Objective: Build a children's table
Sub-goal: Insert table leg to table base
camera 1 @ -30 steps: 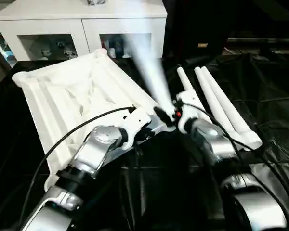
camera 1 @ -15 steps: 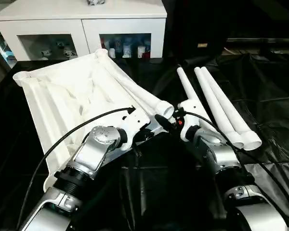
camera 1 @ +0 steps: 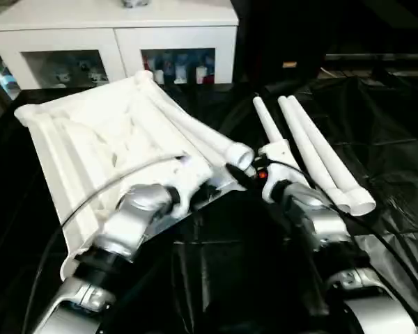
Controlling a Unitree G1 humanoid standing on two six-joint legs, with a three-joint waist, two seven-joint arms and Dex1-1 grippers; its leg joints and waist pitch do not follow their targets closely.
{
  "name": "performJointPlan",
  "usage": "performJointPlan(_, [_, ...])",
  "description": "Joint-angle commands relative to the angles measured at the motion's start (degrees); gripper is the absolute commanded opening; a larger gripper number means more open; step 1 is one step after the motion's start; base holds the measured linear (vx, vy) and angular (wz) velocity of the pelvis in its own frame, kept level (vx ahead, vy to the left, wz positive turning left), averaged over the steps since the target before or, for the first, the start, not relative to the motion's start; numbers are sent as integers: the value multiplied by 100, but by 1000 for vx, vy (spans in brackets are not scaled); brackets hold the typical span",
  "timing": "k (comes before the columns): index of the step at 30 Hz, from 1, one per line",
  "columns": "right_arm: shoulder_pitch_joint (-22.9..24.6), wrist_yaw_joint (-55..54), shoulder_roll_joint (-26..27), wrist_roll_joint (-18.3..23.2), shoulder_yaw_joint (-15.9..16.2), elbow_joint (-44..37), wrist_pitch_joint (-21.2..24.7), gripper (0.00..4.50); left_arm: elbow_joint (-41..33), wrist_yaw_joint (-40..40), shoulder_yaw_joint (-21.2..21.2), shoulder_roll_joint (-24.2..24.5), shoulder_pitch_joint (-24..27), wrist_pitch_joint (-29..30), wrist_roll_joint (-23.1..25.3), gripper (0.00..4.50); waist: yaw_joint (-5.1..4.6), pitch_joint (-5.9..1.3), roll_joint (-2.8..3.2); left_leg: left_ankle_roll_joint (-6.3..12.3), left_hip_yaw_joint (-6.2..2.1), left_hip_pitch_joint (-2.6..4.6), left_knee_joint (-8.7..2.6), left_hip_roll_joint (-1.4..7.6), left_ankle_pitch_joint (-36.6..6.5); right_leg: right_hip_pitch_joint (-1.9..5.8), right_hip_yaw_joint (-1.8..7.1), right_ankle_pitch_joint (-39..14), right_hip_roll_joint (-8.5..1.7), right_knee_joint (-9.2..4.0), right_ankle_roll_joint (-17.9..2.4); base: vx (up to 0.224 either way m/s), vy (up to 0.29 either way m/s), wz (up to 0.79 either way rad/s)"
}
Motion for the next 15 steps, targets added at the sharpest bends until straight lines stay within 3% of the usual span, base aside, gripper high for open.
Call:
performJointPlan(1, [17, 36, -40, 164, -125, -251, 37, 258, -198, -15, 463, 3, -140, 336, -445, 86, 16, -487, -5, 298, -114, 153, -389, 232, -1239, 289, 232, -710, -294, -363, -1416, 0, 0, 0])
performJointPlan(3, [89, 106, -45, 264, -170, -430, 64, 258, -67, 215, 1129, -194, -371, 769, -1070, 94, 12, -480, -4, 318, -104, 167, -380, 210, -1280, 282, 225, -831, -279, -377, -1405, 0, 0, 0])
performJointPlan(6, [162, 158, -24, 340, -188, -592, 62, 257, 288, 677, 1847, -477, -648, 1118, -1625, 131, 26, -483, 2, 315, -109, 166, -374, 200, -1308, 286, 219, -920, -271, -386, -1362, 0, 0, 0])
performJointPlan(11, [203, 180, 16, 537, -283, -836, 130, 255, 787, 1533, 2415, -785, -886, 1428, -1881, 167, 32, -501, -28, 414, -117, 147, -351, 184, -1205, 317, 210, -811, -275, -393, -1308, 0, 0, 0])
performJointPlan(15, [227, 176, 34, 666, -321, -1033, 229, 215, 1140, 2103, 2821, -1127, -1073, 1766, -2141, 200, 49, -516, -41, 534, -115, 145, -324, 186, -991, 325, 206, -612, -276, -382, -1352, 0, 0, 0])
